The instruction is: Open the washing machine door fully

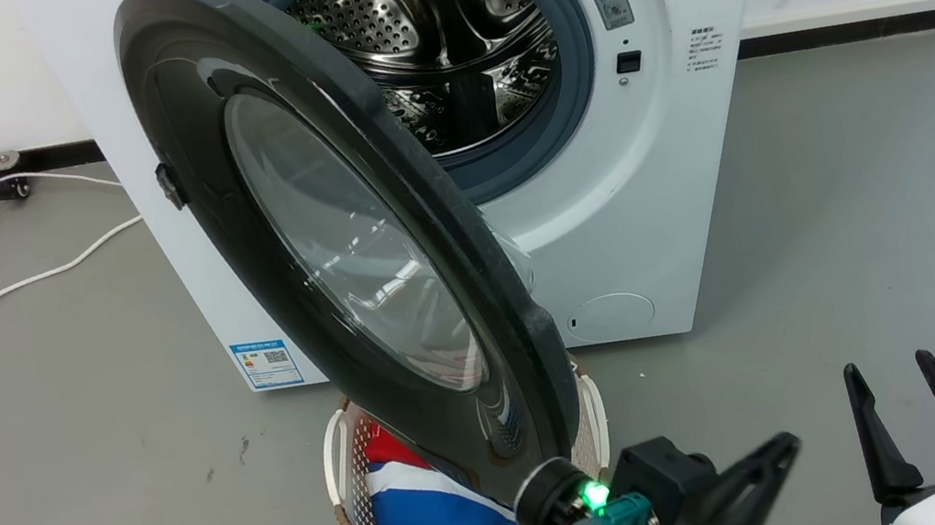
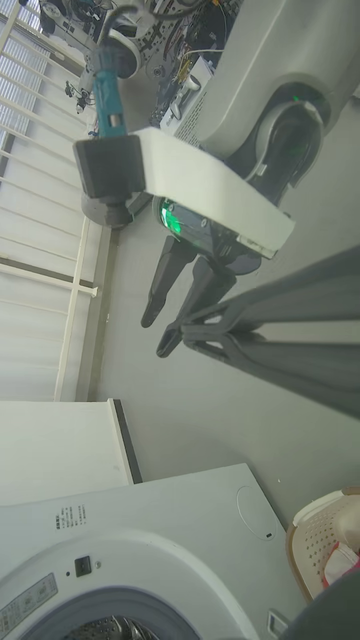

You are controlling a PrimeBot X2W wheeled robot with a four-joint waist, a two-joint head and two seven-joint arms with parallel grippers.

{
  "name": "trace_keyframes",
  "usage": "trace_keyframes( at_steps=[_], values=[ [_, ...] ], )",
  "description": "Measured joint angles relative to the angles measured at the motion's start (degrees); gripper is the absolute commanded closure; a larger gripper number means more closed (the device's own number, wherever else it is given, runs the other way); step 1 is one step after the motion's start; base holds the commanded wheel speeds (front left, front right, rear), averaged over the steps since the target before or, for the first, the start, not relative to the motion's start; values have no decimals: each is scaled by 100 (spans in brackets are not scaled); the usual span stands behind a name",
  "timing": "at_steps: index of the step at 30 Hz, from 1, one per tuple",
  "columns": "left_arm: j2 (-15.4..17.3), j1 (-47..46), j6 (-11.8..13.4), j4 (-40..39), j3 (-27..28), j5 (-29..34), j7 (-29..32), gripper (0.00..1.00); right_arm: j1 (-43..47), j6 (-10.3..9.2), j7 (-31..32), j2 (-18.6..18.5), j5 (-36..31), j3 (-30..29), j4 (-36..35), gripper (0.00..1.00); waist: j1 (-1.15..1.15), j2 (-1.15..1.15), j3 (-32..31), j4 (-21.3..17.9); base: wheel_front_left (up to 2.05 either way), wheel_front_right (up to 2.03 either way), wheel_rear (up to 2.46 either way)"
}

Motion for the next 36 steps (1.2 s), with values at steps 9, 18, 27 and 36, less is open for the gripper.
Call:
trace_keyframes(
  at_steps=[9, 18, 27, 36],
  values=[
    [2, -453, 515, 1117, 307, -156, -368, 100, -37, 0, -29, 0, 3, 14, 82, 0, 0, 0, 74, -87, 0, 0, 0],
    [1, -827, 857, 1784, 521, -581, -728, 100, -83, 0, -44, 0, 30, 42, 174, 0, 0, 0, 142, -98, 0, 0, 0],
    [-5, -920, 983, 2097, 547, -734, -999, 100, -99, 0, -46, 0, 41, 44, 210, 0, 1, 0, 176, -22, 0, 0, 0],
    [171, -566, 1129, 1796, 620, -788, -1247, 100, -106, -1, -41, 0, 43, 30, 224, 0, 0, 0, 151, 90, 0, 0, 0]
  ],
)
